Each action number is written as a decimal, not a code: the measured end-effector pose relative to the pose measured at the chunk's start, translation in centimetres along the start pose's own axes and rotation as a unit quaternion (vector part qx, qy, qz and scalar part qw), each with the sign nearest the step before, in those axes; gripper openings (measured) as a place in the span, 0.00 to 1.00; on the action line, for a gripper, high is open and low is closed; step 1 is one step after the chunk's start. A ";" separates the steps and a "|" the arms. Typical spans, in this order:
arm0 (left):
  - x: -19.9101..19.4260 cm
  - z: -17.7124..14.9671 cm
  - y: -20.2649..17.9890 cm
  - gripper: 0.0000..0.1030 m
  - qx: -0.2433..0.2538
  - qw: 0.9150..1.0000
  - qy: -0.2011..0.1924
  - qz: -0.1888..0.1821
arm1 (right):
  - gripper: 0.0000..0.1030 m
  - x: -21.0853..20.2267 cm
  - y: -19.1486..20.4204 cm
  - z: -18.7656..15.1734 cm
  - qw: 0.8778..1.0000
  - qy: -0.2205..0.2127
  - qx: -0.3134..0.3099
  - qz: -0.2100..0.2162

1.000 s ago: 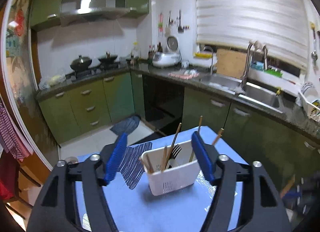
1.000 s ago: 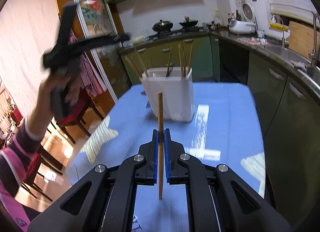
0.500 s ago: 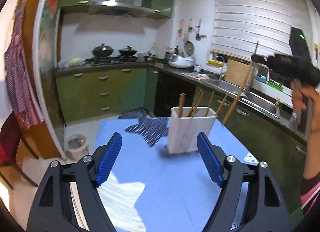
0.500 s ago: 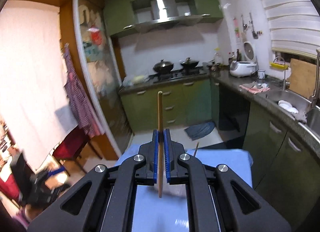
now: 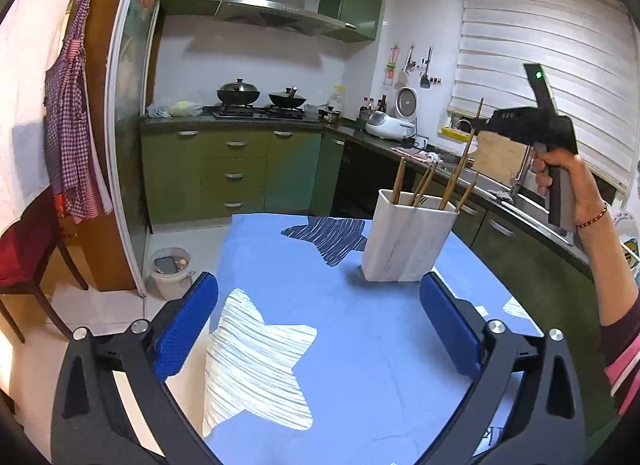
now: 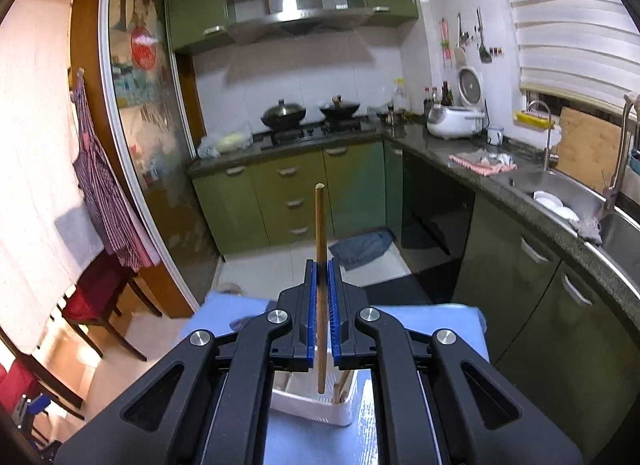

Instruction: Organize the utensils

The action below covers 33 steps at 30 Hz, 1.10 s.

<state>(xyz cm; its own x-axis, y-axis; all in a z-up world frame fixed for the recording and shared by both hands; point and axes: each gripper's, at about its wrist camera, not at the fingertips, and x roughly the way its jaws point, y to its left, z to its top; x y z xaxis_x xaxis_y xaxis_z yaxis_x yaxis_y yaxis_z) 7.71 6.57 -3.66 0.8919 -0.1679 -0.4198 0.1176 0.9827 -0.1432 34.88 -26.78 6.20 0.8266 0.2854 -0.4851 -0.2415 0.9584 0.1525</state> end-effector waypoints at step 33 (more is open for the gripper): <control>1.4 -3.8 -5.5 0.93 0.026 1.000 0.003 -0.011 | 0.96 -16.0 1.6 -27.2 0.992 -0.093 -0.026 -0.086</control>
<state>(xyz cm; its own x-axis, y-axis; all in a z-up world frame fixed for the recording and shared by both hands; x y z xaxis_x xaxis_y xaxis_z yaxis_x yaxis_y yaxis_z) 6.66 0.63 -6.83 0.8864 -0.1902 -0.4221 0.1599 0.9814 -0.1065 7.44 -29.62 -9.24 0.9365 0.1149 -0.3313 -0.1096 0.9934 0.0347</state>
